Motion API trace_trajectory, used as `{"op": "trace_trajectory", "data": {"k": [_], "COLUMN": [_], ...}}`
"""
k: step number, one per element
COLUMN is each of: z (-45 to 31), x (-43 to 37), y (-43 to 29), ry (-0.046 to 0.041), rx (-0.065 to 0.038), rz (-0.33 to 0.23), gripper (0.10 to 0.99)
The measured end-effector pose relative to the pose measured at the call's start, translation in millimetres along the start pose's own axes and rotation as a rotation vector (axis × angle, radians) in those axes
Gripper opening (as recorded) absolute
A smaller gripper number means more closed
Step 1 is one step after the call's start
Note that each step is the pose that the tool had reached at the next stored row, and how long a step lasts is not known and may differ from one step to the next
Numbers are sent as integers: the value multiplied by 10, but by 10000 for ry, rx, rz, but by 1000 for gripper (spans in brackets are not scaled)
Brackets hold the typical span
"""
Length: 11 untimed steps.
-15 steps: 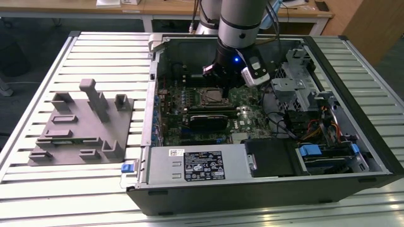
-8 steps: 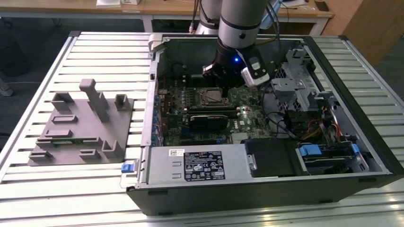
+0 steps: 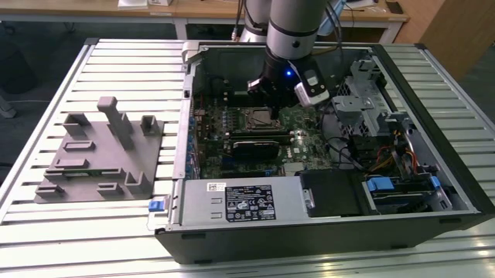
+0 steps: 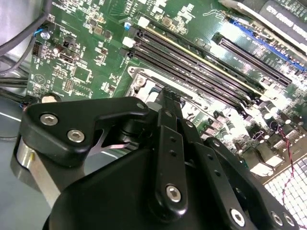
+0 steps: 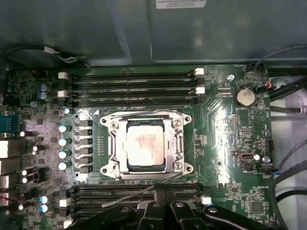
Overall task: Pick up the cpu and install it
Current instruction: 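Install the second cpu locking lever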
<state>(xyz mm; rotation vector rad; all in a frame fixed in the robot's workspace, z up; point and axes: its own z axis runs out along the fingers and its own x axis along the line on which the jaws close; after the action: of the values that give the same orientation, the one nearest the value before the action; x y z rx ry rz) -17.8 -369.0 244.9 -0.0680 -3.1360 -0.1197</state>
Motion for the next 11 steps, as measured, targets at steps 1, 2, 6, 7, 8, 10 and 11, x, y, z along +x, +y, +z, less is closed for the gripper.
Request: {"op": "trace_trajectory", "data": {"k": [1,2,6,7,8,10,11], "z": [1,2,32,50,67,89,90], "x": [25,51,108,109,110,131,162], "y": [-1,-3,-7,-9,-10,-16,-28], "ry": [0,-1,6,17,30,44,46], "rx": [0,1,1,3,3,4,-5], "rz": [0,0,3,2,3,5,3], "gripper": [106,106,106,106,106,106,106]}}
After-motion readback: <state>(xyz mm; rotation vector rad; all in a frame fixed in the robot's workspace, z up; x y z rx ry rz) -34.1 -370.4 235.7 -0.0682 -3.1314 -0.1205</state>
